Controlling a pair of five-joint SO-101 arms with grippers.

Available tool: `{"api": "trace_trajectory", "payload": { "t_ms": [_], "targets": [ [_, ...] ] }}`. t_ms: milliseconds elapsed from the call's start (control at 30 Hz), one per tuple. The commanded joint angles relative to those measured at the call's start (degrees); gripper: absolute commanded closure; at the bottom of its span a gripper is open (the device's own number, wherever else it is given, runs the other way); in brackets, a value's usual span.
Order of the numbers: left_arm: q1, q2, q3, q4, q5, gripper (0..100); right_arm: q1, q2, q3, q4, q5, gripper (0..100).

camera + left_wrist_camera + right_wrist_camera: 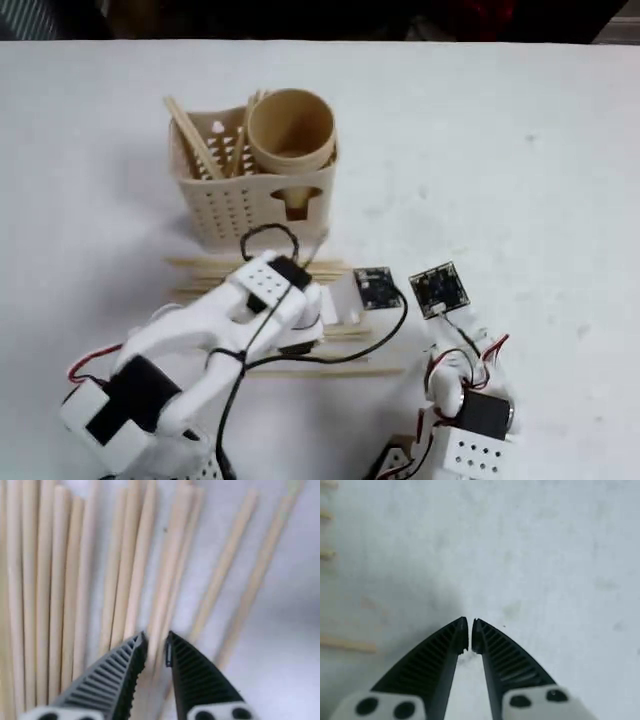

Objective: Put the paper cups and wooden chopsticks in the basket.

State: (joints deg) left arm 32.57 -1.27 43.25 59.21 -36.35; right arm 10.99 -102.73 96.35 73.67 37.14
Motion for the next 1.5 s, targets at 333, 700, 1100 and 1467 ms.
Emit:
{"api": "trace_trajectory", "payload": {
  "t_ms": [333, 700, 1100, 1467],
  "targets": [
    [-1.45, -5.58, -1.41, 4.75, 0.09, 98, -0.66, -0.57, 0.53, 0.13, 0.44, 96.6],
    [-9.1, -17.8, 1.85, 4.4, 0.35, 98, -0.66, -0.57, 0.53, 0.13, 0.44, 96.6],
    [-9.1, -17.71, 4.57, -1.58, 3.25, 98, -0.66, -0.57, 0.53, 0.13, 0.44, 96.6],
    [-9.1, -17.71, 5.1, -2.02, 3.43, 98, -0.66, -0.57, 0.53, 0.13, 0.44, 96.6]
  ]
}}
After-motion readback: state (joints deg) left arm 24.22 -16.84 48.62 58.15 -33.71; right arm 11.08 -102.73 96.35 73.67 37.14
